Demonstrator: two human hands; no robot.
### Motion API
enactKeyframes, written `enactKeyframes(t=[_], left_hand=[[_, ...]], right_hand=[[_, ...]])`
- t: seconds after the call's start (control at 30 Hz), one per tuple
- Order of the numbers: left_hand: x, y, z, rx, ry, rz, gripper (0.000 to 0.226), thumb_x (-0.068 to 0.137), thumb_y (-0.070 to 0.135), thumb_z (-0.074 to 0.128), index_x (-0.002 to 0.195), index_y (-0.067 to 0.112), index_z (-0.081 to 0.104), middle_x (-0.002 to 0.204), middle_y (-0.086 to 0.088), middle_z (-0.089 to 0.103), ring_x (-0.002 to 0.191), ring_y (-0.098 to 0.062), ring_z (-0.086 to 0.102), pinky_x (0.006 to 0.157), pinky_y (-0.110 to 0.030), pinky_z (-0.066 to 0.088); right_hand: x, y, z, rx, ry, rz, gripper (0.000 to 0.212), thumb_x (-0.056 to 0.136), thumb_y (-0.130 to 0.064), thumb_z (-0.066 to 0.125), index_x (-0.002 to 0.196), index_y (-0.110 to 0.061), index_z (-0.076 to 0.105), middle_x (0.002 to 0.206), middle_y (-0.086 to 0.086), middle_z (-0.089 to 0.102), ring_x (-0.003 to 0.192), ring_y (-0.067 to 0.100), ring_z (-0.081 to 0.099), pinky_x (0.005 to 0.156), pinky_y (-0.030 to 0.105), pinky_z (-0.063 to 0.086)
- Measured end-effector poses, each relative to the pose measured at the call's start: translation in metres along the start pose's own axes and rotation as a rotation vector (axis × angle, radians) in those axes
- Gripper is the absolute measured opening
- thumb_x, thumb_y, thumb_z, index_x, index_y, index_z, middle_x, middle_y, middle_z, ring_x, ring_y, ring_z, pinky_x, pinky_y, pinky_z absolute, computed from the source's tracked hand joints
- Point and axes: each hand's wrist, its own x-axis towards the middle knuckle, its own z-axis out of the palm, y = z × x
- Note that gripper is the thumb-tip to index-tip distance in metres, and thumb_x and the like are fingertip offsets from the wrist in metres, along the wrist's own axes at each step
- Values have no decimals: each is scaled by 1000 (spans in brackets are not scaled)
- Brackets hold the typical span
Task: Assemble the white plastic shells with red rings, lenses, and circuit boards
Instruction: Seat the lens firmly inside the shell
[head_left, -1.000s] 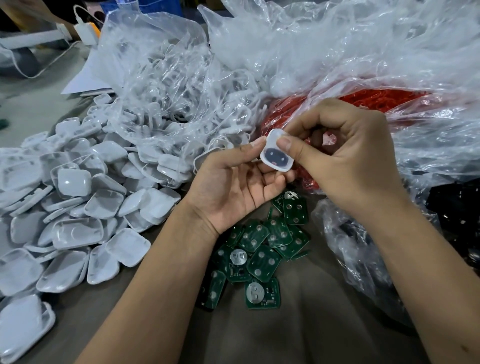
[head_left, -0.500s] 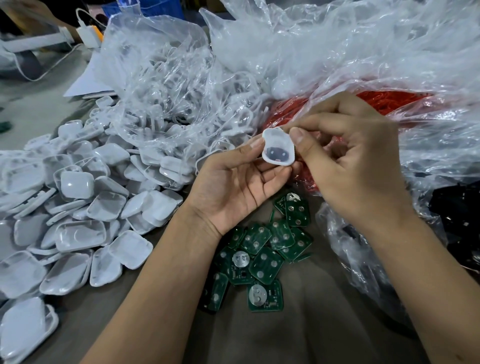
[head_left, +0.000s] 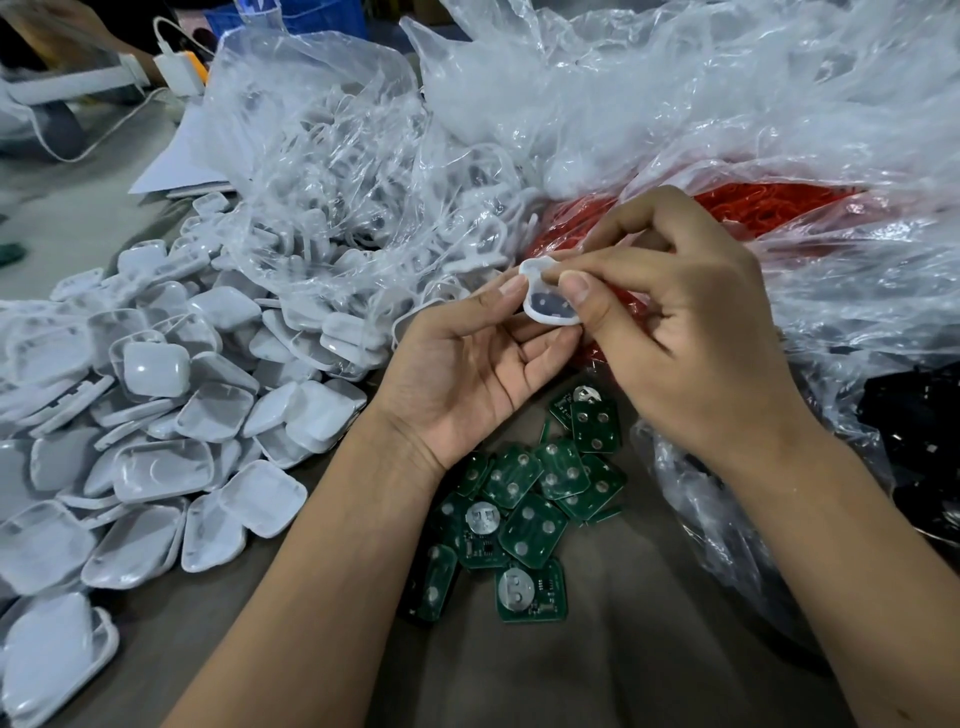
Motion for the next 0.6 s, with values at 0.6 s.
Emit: enactKeyframes(t=[0.6], left_hand=[[-2, 0, 2, -10, 4, 9, 33, 89, 11, 61, 120, 3, 62, 100, -10, 72, 88, -19, 72, 88, -28, 60]], right_hand=[[0, -2, -3, 74, -41, -13, 24, 103, -23, 64, 104, -6, 80, 108, 6, 63, 103, 23, 61, 83, 33, 49]])
